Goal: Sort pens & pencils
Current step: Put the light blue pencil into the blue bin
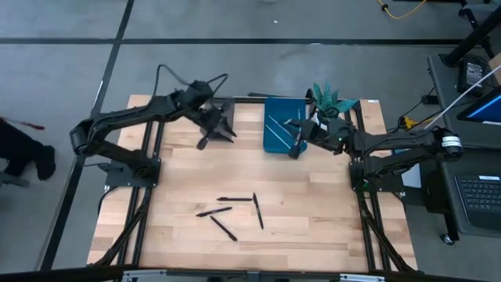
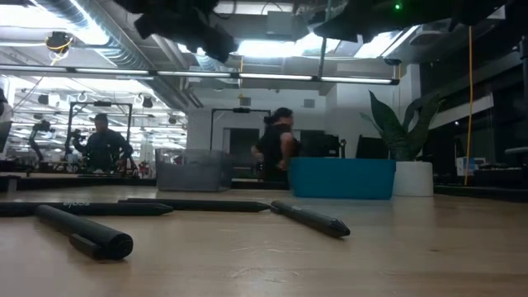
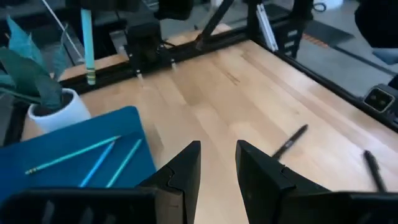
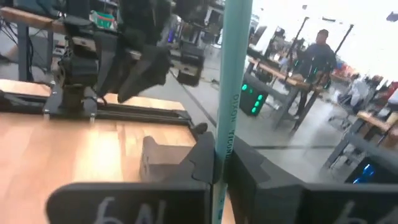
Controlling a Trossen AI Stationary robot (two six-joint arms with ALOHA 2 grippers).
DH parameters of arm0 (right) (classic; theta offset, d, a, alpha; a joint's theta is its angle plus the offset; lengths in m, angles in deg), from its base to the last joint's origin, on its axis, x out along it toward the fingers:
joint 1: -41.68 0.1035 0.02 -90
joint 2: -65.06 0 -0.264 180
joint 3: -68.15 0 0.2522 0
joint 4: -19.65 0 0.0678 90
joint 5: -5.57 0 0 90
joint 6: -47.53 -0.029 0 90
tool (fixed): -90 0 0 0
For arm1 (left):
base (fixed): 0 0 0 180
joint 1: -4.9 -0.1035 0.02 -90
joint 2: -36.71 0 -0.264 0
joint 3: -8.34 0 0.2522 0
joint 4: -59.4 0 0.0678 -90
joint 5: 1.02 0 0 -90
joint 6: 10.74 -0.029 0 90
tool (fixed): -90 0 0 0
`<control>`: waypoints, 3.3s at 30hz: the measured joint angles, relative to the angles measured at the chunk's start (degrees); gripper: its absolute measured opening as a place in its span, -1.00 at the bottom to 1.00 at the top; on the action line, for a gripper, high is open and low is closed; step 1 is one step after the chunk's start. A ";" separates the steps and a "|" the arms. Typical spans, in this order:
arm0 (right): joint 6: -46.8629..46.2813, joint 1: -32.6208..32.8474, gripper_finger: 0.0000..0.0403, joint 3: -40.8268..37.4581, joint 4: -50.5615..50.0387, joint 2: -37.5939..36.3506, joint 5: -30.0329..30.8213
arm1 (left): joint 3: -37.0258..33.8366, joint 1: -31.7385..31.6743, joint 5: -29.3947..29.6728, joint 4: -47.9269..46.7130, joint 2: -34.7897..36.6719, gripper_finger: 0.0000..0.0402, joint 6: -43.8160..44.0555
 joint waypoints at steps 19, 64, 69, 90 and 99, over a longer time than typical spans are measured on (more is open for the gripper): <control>-22.71 -8.51 -0.88 18.68 -43.96 0.87 -0.85 | -33.08 3.52 18.55 28.40 27.85 -0.53 17.13; -31.05 -19.98 -0.88 21.55 -54.66 23.03 -17.34 | -33.46 3.87 18.45 24.60 27.60 -0.53 17.50; -31.71 -20.37 -0.88 21.51 -57.78 23.13 -17.21 | -33.44 3.87 18.45 24.60 27.60 -0.53 17.50; -28.25 -23.96 -0.88 21.51 -55.26 33.43 -20.45 | -33.44 3.96 18.22 23.55 27.60 -0.53 17.47; -26.44 -26.50 -0.87 21.51 -54.12 35.12 -21.53 | -33.44 3.96 18.23 23.24 27.60 -0.53 17.47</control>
